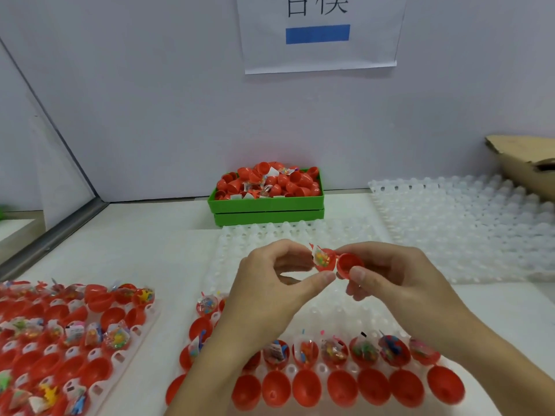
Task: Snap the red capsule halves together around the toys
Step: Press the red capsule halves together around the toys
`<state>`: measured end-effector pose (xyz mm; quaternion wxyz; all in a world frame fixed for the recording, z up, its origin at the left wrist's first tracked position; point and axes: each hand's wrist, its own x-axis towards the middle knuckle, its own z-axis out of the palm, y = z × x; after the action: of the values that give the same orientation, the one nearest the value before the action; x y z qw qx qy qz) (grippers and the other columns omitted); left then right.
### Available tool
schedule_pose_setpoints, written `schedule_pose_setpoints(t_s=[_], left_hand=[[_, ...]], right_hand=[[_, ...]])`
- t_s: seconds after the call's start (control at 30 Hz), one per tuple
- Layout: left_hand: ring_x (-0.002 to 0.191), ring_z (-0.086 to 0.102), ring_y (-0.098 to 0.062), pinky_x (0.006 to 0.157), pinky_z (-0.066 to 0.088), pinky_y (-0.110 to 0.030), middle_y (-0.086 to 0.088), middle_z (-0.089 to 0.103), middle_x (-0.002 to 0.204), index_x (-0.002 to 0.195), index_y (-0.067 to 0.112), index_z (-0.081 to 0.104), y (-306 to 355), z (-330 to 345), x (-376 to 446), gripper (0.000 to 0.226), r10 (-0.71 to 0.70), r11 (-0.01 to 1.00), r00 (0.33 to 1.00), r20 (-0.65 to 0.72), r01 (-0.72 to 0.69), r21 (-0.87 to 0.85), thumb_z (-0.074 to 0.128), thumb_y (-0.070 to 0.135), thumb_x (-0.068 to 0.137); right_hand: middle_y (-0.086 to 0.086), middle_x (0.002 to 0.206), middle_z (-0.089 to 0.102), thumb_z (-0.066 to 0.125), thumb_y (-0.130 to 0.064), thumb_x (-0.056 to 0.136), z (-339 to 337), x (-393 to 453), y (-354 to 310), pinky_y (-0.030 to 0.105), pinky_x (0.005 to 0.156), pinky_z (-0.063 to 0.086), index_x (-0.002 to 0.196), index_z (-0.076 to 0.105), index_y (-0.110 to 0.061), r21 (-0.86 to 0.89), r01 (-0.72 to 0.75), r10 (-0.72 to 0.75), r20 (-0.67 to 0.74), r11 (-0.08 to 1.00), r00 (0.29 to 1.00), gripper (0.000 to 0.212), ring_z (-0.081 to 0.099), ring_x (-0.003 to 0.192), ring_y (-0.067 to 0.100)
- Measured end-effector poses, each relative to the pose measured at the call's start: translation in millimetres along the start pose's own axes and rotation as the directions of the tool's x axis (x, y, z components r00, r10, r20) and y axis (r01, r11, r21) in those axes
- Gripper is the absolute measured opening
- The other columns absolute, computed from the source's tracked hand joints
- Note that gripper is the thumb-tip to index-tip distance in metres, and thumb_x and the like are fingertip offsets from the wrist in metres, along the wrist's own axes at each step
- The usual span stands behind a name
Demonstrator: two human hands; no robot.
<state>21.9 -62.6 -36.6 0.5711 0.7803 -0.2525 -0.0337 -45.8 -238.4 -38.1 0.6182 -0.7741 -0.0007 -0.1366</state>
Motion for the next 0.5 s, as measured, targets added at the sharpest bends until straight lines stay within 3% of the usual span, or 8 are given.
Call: schedule_pose_setpoints(t_s=[0.17, 0.33, 0.43, 0.5], left_hand=[[0.083, 0.073, -0.008, 0.071, 0.056, -0.017, 0.008, 0.076, 0.087, 0.094, 0.024, 0.064, 0, 1, 0, 0.029, 0.007, 0.991, 1.0, -0.004, -0.008, -0.13, 0.084, 0.014, 0.075], [0.081, 0.071, -0.007, 0.07, 0.055, -0.015, 0.014, 0.073, 0.086, 0.096, 0.036, 0.066, 2, 5, -3, 0.03, 0.129, 0.991, 0.992, 0.006, -0.129, 0.04, 0.082, 0.017, 0.078], [0.083, 0.069, -0.006, 0.07, 0.055, -0.014, 0.016, 0.07, 0.084, 0.095, 0.033, 0.065, 2, 9, -5, 0.027, 0.25, 0.954, 0.968, 0.026, -0.251, 0.164, 0.081, 0.018, 0.079], [0.086, 0.068, -0.007, 0.072, 0.057, -0.018, 0.016, 0.068, 0.084, 0.096, 0.032, 0.065, 1, 11, -5, 0.025, 0.294, 0.93, 0.955, 0.049, -0.297, 0.216, 0.079, 0.019, 0.081]], right_hand=[[0.007, 0.079, 0.07, 0.049, 0.009, 0.096, -5, -1, -3, 0.024, 0.065, 0.056, 0.101, 0.074, -0.011, 0.073, -0.082, 0.078, 0.053, 0.994, 0.995, 0.033, 0.065, 0.066, 0.016], [0.005, 0.083, 0.07, 0.06, -0.016, 0.095, -3, -1, -5, 0.03, 0.068, 0.06, 0.097, 0.076, -0.021, -0.026, -0.085, 0.086, 0.039, 0.996, 0.996, 0.018, 0.071, 0.069, 0.019], [0.003, 0.081, 0.07, 0.066, -0.031, 0.087, 1, -2, -8, 0.023, 0.06, 0.056, 0.089, 0.076, -0.025, -0.05, -0.072, 0.072, 0.009, 0.996, 0.997, 0.012, 0.071, 0.065, 0.017], [0.002, 0.078, 0.071, 0.07, -0.032, 0.084, 2, -2, -8, 0.019, 0.057, 0.053, 0.086, 0.076, -0.025, -0.068, -0.071, 0.07, -0.015, 0.995, 0.997, 0.009, 0.07, 0.061, 0.014]])
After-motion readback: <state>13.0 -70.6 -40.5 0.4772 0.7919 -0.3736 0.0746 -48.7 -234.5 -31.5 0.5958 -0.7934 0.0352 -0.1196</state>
